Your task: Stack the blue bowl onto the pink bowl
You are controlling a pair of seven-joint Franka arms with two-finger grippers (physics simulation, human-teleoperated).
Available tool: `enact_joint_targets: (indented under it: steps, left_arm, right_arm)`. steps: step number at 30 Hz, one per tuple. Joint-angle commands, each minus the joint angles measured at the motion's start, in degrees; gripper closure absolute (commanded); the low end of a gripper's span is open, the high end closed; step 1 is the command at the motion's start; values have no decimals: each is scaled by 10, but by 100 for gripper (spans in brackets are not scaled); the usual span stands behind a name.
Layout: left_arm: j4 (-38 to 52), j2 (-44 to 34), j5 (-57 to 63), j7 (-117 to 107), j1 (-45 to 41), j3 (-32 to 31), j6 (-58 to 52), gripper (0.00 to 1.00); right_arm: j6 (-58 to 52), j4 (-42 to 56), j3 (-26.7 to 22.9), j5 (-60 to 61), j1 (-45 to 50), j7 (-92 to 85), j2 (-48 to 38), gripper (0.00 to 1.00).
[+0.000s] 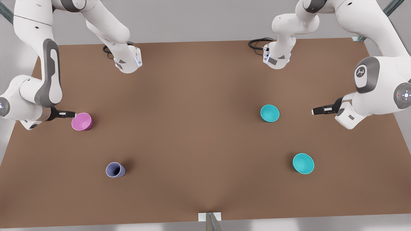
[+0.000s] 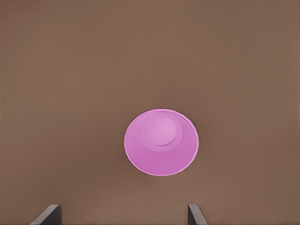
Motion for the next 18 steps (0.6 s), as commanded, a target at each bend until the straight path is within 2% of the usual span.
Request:
enact_joint_targets:
  steps: [1, 12, 15, 18]
  left_arm:
    - [0, -1, 0, -6, 0, 0, -8, 0]
    - [-3, -8, 1, -7, -3, -2, -7, 0]
    - [-3, -9, 0, -7, -3, -2, -16, 0]
    - [-2, -9, 0, -7, -3, -2, -16, 0]
  right_arm:
    - [69, -12, 0, -4, -5, -15, -2, 0]
    - [198, -24, 0, -24, -48, -29, 55, 0]
    - [288, -98, 1, -23, -53, -30, 51, 0]
    - [311, -114, 1, -22, -53, -30, 57, 0]
